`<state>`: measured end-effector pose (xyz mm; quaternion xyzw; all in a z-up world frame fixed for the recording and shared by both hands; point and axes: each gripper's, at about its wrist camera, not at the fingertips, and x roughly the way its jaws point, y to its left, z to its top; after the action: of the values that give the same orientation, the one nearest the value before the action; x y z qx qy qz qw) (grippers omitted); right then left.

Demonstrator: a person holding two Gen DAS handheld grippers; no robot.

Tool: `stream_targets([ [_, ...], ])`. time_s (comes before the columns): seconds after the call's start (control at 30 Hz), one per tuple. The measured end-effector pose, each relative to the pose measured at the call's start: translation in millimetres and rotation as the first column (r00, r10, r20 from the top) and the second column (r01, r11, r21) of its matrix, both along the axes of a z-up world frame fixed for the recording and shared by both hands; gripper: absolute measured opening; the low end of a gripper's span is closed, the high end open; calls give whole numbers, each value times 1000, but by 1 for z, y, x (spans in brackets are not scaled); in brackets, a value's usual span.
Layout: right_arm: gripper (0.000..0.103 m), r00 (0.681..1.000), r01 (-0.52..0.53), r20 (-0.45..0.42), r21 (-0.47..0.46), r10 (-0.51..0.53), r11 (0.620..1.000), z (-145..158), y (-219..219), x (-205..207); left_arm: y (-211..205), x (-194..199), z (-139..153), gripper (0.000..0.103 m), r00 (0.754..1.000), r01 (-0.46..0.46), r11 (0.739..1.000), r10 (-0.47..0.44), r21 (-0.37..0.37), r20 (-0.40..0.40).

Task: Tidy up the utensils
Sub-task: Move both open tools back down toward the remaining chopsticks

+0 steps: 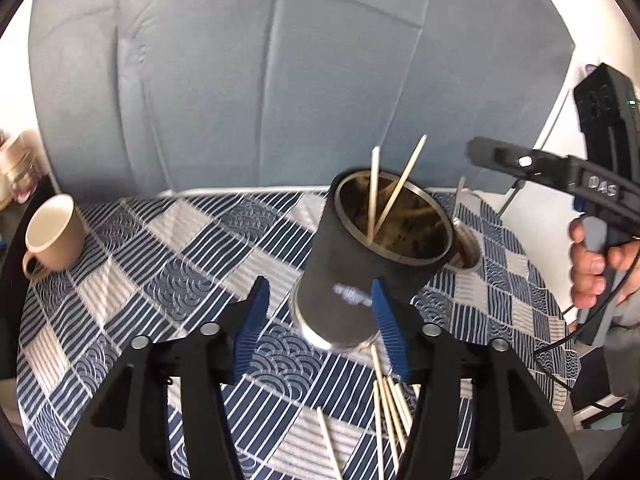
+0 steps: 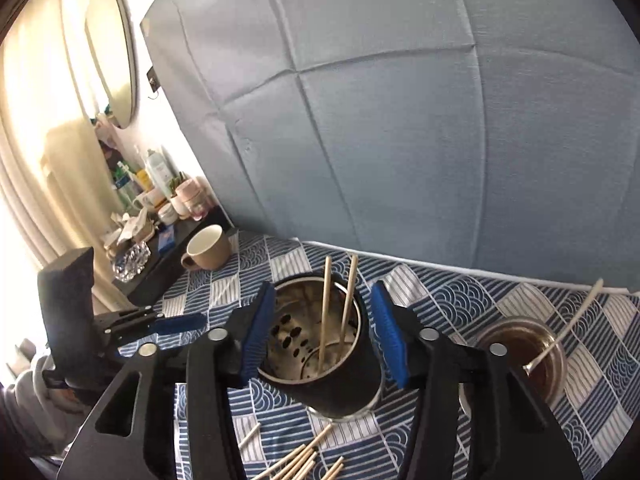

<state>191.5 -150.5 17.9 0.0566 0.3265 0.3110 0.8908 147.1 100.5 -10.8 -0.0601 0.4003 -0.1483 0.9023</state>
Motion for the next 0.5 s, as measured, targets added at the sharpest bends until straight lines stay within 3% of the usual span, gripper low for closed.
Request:
stream_targets([
  [0.17, 59, 1000, 13, -13, -45, -14, 999, -7, -1, -12, 5, -7, -18, 65, 998, -7, 1000, 7, -10, -67],
  [0.5, 69, 996, 42, -70, -112, -50, 993, -35, -2, -29, -2, -27, -46, 73, 988, 24, 997, -14, 67, -151],
])
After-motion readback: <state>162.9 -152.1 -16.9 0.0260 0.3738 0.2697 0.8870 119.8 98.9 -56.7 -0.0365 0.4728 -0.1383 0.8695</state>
